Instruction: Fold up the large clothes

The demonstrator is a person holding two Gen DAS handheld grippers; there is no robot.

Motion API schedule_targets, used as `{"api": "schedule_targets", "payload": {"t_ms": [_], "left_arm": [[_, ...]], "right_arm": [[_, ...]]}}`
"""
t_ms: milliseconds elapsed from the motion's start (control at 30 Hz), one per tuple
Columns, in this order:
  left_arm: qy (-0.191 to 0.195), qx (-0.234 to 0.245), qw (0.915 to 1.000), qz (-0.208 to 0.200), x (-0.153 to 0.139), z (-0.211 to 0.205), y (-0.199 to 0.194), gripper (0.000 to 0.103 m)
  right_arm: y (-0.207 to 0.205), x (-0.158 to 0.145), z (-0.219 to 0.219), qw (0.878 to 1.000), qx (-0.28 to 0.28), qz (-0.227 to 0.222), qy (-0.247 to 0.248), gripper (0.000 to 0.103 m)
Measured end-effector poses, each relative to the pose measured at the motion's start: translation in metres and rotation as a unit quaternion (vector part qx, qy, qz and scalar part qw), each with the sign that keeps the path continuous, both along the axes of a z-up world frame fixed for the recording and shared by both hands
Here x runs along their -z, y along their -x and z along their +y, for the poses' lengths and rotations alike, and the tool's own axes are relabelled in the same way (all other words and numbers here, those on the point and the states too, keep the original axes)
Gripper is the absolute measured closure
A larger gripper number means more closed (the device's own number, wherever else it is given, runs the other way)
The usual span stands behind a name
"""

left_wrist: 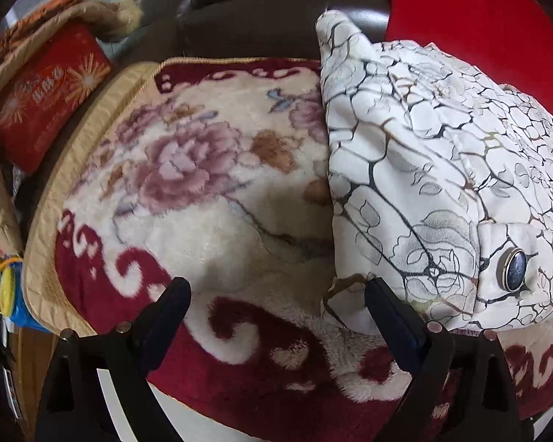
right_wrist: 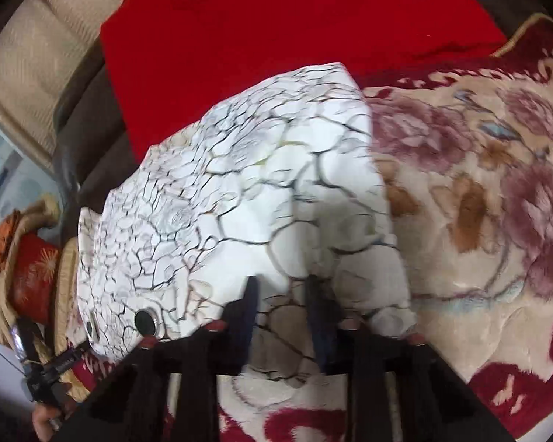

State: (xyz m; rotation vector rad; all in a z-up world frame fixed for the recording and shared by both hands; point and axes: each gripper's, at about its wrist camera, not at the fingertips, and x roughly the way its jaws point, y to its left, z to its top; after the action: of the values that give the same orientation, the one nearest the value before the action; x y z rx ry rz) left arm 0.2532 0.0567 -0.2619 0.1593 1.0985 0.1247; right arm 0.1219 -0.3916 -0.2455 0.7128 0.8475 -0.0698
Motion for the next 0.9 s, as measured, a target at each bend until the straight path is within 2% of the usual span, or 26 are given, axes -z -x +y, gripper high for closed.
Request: {"api": "schedule_targets", "payload": {"t_ms": [100,233,400,500,633,733,767,833,900], "left_arm": [[-0.005,0.006,0.9997,-0.022,-0.015,-0.001,-0.005,0.006],[0.004,0.004,0.9994,-0.034,-0.033,0.002,-0.024,0.006],[0.018,0.003,0.9989,-0.042,-0.037,-0.005,-0.051,0.006],[0.020,-0.008,0.9988,-0.043,-0.035,-0.012,-0.075,0.006],[-0.015,-0.037,0.9983,-0.043,-0.026,-0.010,-0.108,0.006],[-0.082,-0.080,0.9934,0.005,0.000,0.003,-0.134,0.007],[-0.086,-0.094,0.9917,0.017,0.004,0.011,-0.136,0.007],[-0.054,-0.113,0.9919,0.021,0.005,0.025,-0.132,0.007],[-0.011,-0.108,0.9940,-0.001,-0.007,0.032,-0.119,0.007]], "right_arm": [[0.002,-0.007,-0.004,1.000,-0.012,0.002,0.002,0.080],[-0.005,0.001,-0.004,1.000,-0.015,0.007,-0.007,0.080],[-0.004,0.002,0.001,1.000,-0.020,-0.007,0.008,0.079],[-0.002,0.005,-0.004,1.000,-0.017,-0.013,-0.013,0.079],[-0.001,0.007,-0.008,0.999,-0.016,-0.016,-0.032,0.079],[-0.001,0.008,-0.007,0.999,-0.016,-0.019,-0.031,0.079],[-0.001,0.008,-0.006,0.999,-0.016,-0.019,-0.030,0.079],[-0.001,0.008,-0.005,0.999,-0.017,-0.018,-0.027,0.079],[-0.003,0.005,-0.004,0.999,-0.020,-0.009,-0.023,0.080]]}}
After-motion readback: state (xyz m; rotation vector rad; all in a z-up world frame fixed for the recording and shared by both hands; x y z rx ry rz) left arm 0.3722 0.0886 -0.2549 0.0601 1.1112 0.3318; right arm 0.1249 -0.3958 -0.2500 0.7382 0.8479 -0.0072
